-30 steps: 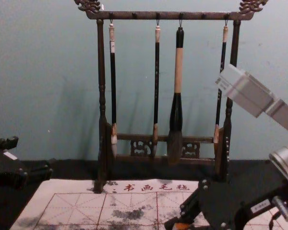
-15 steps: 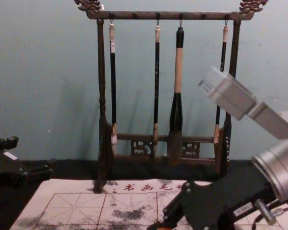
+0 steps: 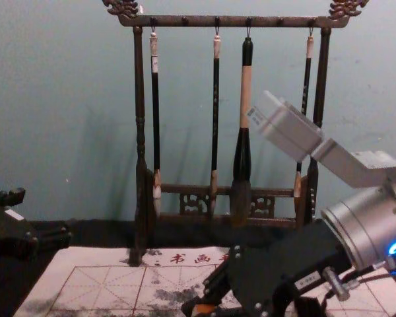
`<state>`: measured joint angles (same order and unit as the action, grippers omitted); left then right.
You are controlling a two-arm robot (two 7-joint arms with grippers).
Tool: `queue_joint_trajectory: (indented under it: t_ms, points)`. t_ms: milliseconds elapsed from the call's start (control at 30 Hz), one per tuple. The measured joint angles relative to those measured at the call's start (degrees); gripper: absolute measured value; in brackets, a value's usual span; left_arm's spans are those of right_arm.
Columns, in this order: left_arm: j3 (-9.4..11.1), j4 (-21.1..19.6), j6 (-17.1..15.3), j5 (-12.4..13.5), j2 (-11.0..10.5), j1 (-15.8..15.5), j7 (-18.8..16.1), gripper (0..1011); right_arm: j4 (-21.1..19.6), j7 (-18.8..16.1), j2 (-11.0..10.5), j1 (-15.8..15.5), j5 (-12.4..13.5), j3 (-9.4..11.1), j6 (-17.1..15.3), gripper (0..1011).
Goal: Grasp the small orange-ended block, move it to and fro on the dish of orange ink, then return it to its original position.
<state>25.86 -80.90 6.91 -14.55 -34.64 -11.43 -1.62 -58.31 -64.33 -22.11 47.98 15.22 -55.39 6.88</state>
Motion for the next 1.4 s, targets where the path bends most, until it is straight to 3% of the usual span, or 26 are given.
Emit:
queue_joint_trajectory:
  t_ms: [533, 1400]
  points:
    - [0.0, 0.0, 0.0, 0.0, 0.0, 0.0, 0.0, 1001, 3.9, 0.6, 2.0, 1.3, -1.0, 0.3, 1.1, 132]
    - [0.0, 0.0, 0.0, 0.0, 0.0, 0.0, 0.0, 1001, 0.8, 2.3, -1.3, 0.4, -2.6, 1.9, -0.4, 131]
